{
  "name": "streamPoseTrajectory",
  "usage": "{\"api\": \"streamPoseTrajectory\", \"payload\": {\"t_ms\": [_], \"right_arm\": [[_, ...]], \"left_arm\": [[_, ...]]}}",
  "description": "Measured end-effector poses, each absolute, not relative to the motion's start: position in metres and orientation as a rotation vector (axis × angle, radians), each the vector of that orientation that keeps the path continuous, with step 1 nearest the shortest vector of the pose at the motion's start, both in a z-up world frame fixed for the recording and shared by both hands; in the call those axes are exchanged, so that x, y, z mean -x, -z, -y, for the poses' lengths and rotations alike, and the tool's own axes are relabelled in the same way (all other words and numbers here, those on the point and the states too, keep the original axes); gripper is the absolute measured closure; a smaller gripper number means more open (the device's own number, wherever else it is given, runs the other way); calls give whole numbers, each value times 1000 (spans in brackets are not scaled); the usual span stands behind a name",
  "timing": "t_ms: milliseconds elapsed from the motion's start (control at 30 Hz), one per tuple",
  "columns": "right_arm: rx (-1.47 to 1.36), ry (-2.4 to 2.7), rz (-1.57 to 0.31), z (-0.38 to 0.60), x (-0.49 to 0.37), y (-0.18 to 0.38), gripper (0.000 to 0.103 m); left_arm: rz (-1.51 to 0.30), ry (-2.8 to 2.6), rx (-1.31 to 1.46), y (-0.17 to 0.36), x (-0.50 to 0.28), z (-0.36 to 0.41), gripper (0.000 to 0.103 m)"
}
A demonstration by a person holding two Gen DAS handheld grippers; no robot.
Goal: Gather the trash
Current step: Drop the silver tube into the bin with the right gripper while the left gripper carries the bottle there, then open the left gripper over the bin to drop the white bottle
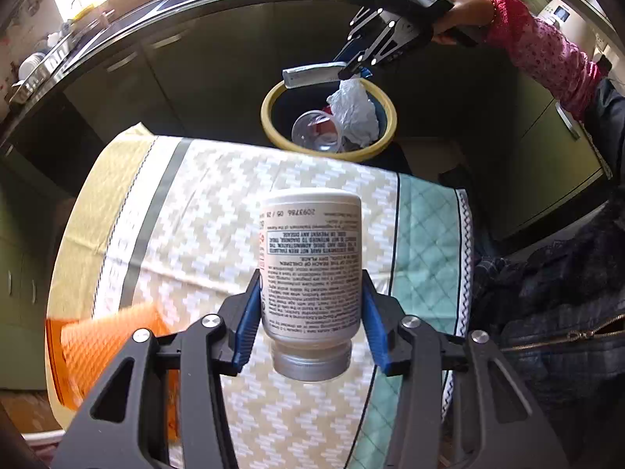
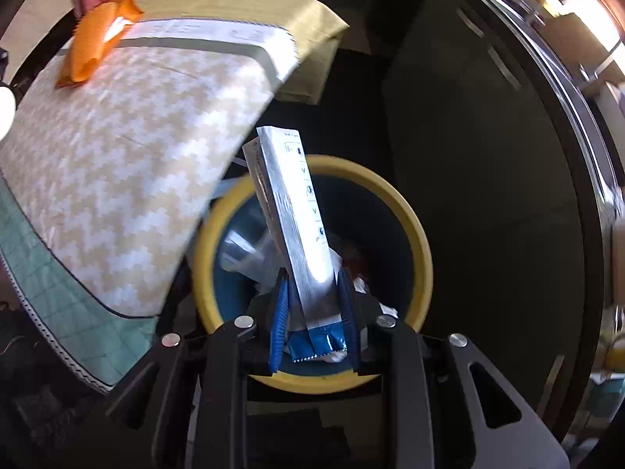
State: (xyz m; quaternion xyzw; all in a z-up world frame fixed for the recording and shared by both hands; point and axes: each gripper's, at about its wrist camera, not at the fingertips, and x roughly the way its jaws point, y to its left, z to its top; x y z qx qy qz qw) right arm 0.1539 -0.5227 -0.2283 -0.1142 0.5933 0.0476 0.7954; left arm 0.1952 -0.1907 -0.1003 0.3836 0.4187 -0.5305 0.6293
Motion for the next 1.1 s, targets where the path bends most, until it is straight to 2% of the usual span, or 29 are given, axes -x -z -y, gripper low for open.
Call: {"api": "streamPoseTrajectory", "payload": {"t_ms": [133,167,200,233,467,633,700,767,833,933,1000,1100], "right_arm": [[162,-57,-1302,567,-158,251,72],[161,-59,-1310,570,-157,255,68],[170,-46,-1303,573,-156,257,52],[172,-34,-1284,574,-153,256,49],[18,-19,-1145,597,-97,217,51],[-50,-16,-1126,609,-53,211,51],[-64,-15,-1135,611,-38,212,51],[-69,-14,-1135,612,-30,211,51],[-81,-19,-1128,614,-24,207,51],[-98,-29,-1094,614,-22,199,51],[-101,-60,-1070,607,-25,190,51],[-77,-124,-1040,584,-37,175,51]], "left_arm": [[-953,1265,-906,105,-204,257,58],[-957,1272,-916,108,-208,274,58],[-958,1274,-923,111,-210,290,58],[-960,1278,-932,115,-213,306,58],[-993,1325,-1025,152,-219,416,58],[-1042,1312,-1079,181,-217,478,58],[-1072,1311,-1088,191,-215,494,53],[-1086,1301,-1080,196,-213,507,40],[-1114,1302,-1062,199,-214,503,36],[-1106,1316,-1054,186,-207,495,36],[-1099,1322,-1011,167,-208,474,35],[-1074,1274,-946,136,-215,423,29]]}}
